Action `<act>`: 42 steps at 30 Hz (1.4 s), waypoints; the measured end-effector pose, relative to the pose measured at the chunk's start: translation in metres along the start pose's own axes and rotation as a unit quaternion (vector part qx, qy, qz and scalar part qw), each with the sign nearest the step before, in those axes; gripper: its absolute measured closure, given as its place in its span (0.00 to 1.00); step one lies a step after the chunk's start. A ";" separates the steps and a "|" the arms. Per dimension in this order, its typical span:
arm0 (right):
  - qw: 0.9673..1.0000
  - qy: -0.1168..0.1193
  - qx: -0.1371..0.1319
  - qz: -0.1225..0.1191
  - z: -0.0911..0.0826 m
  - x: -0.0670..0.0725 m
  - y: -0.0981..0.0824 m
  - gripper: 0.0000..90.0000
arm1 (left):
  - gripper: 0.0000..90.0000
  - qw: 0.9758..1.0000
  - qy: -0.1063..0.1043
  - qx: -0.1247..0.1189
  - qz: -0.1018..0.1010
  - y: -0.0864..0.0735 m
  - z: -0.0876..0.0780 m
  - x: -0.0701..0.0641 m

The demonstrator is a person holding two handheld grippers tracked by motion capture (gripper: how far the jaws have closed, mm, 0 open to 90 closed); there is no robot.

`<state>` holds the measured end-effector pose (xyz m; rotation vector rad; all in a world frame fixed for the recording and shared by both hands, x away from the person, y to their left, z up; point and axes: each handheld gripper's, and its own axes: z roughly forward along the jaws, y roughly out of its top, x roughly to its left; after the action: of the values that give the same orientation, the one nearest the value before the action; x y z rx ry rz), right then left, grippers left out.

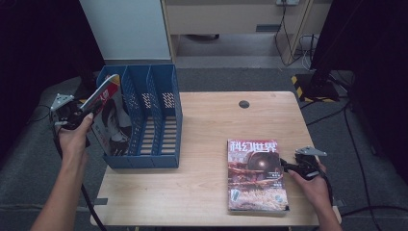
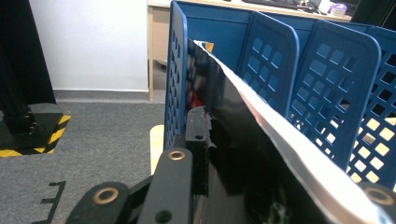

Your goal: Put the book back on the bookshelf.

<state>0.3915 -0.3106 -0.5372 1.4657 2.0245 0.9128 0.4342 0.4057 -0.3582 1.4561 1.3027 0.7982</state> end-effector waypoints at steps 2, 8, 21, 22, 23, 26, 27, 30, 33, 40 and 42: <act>1.000 0.000 0.000 0.000 0.000 0.000 0.000 0.33 | 0.82 1.000 0.000 0.000 0.000 0.000 0.001 0.000; 1.000 0.000 0.001 -0.001 0.000 0.000 0.000 0.32 | 0.73 1.000 -0.002 0.001 -0.010 0.000 0.003 -0.001; 1.000 0.000 0.001 0.002 0.000 0.000 0.000 0.31 | 0.93 0.999 0.030 0.018 0.016 0.003 -0.001 -0.006; 1.000 0.000 0.001 0.002 0.000 0.000 0.000 0.31 | 0.94 0.999 0.030 0.018 0.016 0.003 -0.001 -0.006; 1.000 0.000 0.002 0.001 0.000 0.000 0.000 0.31 | 0.94 0.999 0.030 0.017 0.018 0.003 -0.002 -0.006; 1.000 0.000 0.001 0.002 0.000 0.000 0.000 0.31 | 0.95 0.999 0.028 0.011 0.018 0.003 -0.005 -0.005; 1.000 0.000 0.002 0.002 0.000 0.000 0.000 0.31 | 0.95 0.999 0.027 0.009 0.015 0.002 -0.005 -0.004; 1.000 0.000 0.001 0.002 0.000 0.000 0.000 0.31 | 0.95 1.000 0.017 0.007 0.009 0.002 -0.007 -0.002; 1.000 0.000 0.003 0.002 0.000 0.000 0.000 0.31 | 0.95 1.000 0.009 0.000 -0.002 0.003 -0.010 0.001; 1.000 0.000 0.003 0.002 0.000 0.000 0.000 0.31 | 0.96 1.000 0.005 -0.022 -0.010 0.006 -0.015 0.004; 1.000 0.000 0.001 0.001 0.000 0.000 0.000 0.31 | 0.96 0.999 0.001 -0.031 -0.010 0.007 -0.015 0.004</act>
<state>0.3918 -0.3105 -0.5374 1.4698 2.0250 0.9105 0.4233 0.4133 -0.3477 1.3913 1.2815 0.8191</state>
